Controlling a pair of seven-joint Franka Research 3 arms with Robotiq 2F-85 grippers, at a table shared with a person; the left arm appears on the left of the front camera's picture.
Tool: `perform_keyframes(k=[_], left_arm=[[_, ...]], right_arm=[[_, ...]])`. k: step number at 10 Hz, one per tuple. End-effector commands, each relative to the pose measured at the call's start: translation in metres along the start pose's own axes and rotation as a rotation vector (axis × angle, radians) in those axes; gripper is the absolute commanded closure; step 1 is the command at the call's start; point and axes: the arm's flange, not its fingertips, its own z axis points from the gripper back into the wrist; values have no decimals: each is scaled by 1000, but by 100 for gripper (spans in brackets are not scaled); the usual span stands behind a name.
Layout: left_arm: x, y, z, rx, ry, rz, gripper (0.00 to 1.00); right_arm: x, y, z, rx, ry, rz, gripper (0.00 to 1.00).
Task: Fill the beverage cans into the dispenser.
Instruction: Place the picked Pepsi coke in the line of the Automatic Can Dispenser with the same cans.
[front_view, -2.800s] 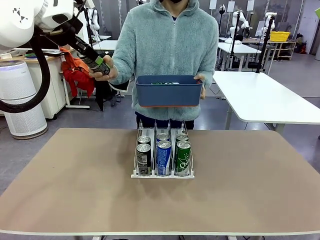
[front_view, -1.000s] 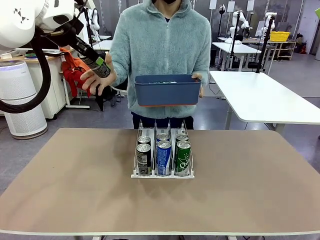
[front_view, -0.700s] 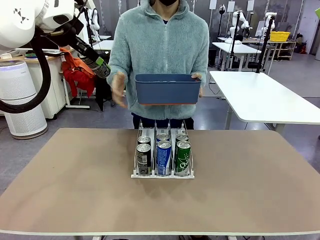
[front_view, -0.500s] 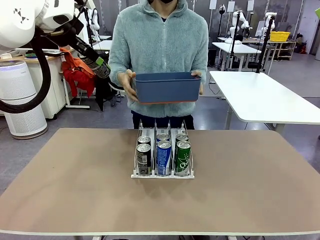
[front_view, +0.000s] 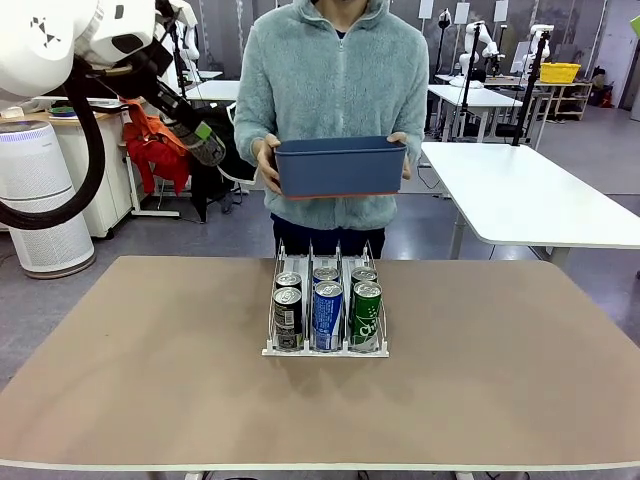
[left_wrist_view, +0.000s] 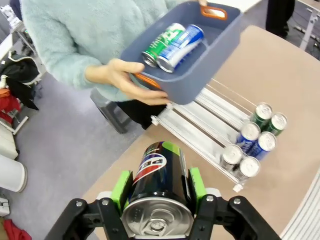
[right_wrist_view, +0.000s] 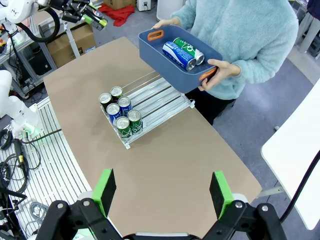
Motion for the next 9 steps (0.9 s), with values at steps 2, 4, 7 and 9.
perform_keyframes(k=[2, 4, 7, 9], left_arm=[[-3, -46, 6, -47, 123, 36, 42], [-12, -85, -4, -81, 174, 28, 42], [-26, -126, -23, -179, 251, -11, 42], [-26, -124, -27, -158, 250, -13, 42]], right_arm=[[-1, 1, -1, 2, 3, 1, 0], [-1, 1, -1, 2, 3, 1, 0], [-1, 1, -1, 2, 3, 1, 0], [-1, 1, -1, 2, 3, 1, 0]])
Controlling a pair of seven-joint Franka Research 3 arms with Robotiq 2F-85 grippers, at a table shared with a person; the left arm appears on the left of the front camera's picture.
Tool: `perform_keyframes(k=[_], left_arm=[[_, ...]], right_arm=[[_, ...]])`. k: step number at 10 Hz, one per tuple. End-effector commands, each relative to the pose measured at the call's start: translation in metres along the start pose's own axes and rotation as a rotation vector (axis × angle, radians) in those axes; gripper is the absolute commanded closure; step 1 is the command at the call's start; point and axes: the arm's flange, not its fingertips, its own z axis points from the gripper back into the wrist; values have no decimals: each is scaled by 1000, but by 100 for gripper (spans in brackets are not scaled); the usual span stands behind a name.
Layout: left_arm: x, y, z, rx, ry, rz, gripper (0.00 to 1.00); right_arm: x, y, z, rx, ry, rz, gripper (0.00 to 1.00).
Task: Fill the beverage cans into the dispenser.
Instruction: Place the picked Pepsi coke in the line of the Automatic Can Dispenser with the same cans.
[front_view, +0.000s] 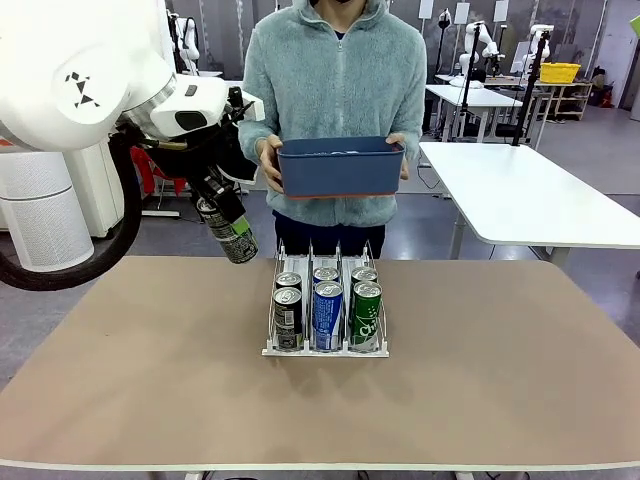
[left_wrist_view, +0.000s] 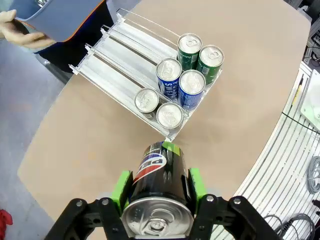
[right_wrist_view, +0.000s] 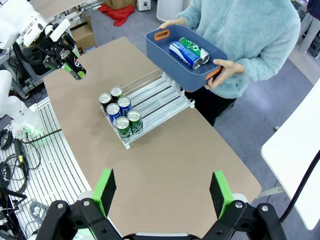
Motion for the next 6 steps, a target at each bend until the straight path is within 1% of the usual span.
perform_keyframes(k=[1, 4, 5, 6], left_arm=[[2, 9, 7, 26, -22, 16, 42], [2, 9, 7, 26, -22, 16, 42], [0, 6, 4, 7, -11, 11, 42], [1, -3, -2, 21, -1, 36, 42]], right_arm=[[-1, 1, -1, 3, 3, 1, 0], [-1, 1, -1, 3, 3, 1, 0], [-1, 1, -1, 3, 3, 1, 0], [-1, 1, -1, 3, 3, 1, 0]])
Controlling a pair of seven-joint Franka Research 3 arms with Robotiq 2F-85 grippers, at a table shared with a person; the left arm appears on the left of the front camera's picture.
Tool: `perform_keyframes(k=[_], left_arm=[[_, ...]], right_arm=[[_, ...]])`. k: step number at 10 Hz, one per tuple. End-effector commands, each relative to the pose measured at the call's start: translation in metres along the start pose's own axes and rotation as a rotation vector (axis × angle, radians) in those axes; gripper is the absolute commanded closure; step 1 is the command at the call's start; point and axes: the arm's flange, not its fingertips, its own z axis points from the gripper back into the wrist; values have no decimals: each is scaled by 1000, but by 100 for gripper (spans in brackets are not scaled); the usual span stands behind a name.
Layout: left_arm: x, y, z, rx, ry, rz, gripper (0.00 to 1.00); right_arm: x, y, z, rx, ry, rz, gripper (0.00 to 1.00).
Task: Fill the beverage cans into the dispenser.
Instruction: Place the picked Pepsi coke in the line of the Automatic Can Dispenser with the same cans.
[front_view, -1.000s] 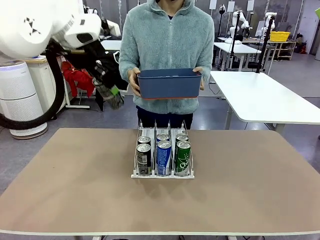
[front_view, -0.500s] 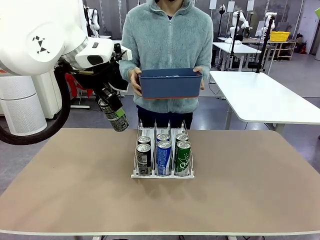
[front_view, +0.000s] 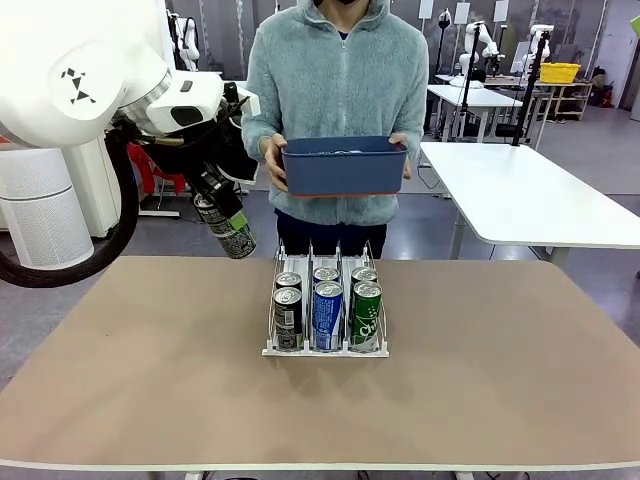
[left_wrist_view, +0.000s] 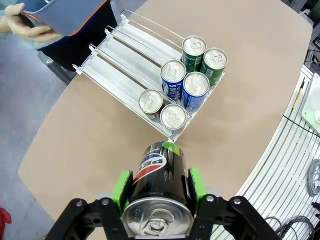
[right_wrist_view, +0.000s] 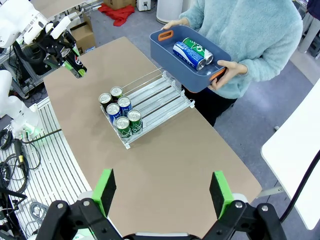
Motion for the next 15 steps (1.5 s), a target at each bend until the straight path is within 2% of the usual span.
perform_keyframes(k=[1, 4, 7, 9, 10, 11, 14, 15], left_arm=[[2, -19, -16, 49, 28, 72, 42], [5, -56, -43, 46, 2, 71, 42], [-2, -87, -62, 9, 30, 66, 42], [-8, -95, -72, -34, 47, 82, 42], [-12, -97, -70, -118, 48, 41, 42], [-6, -93, -69, -6, 64, 58, 42], [-8, -97, -73, -34, 71, 53, 42], [-3, -101, -87, -40, 73, 77, 42]], right_arm=[[-1, 1, -1, 3, 3, 1, 0], [-1, 1, -1, 3, 3, 1, 0], [-1, 1, -1, 3, 3, 1, 0], [-1, 1, -1, 3, 3, 1, 0], [-1, 1, -1, 3, 3, 1, 0], [-1, 1, -1, 3, 3, 1, 0], [-1, 1, -1, 3, 3, 1, 0], [-1, 1, -1, 3, 3, 1, 0]])
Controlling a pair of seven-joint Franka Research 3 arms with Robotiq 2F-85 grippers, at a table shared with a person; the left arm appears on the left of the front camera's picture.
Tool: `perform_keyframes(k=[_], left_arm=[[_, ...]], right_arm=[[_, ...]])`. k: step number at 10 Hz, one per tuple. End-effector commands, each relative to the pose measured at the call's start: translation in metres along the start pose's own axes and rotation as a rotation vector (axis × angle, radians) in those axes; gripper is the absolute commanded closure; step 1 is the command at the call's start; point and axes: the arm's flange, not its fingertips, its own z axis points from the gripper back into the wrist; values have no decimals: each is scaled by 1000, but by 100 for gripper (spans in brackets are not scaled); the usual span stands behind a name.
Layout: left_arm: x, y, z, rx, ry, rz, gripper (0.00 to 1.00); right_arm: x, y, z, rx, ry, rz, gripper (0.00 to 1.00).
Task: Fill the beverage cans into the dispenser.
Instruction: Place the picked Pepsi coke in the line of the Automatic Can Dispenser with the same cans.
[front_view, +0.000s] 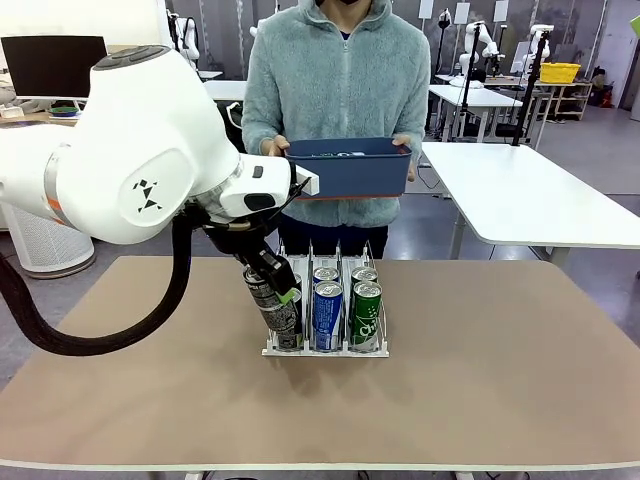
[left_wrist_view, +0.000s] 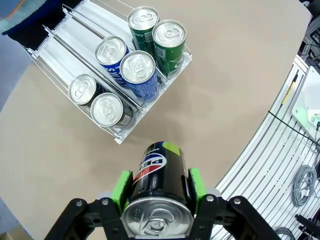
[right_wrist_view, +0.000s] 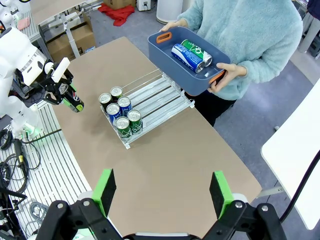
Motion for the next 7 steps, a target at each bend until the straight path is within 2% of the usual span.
perform_keyframes(k=[1, 7], left_arm=[[7, -4, -21, 9, -12, 12, 42], [9, 10, -73, 6, 30, 15, 42]], right_arm=[[-1, 1, -1, 3, 3, 1, 0], [-1, 1, -1, 3, 3, 1, 0]])
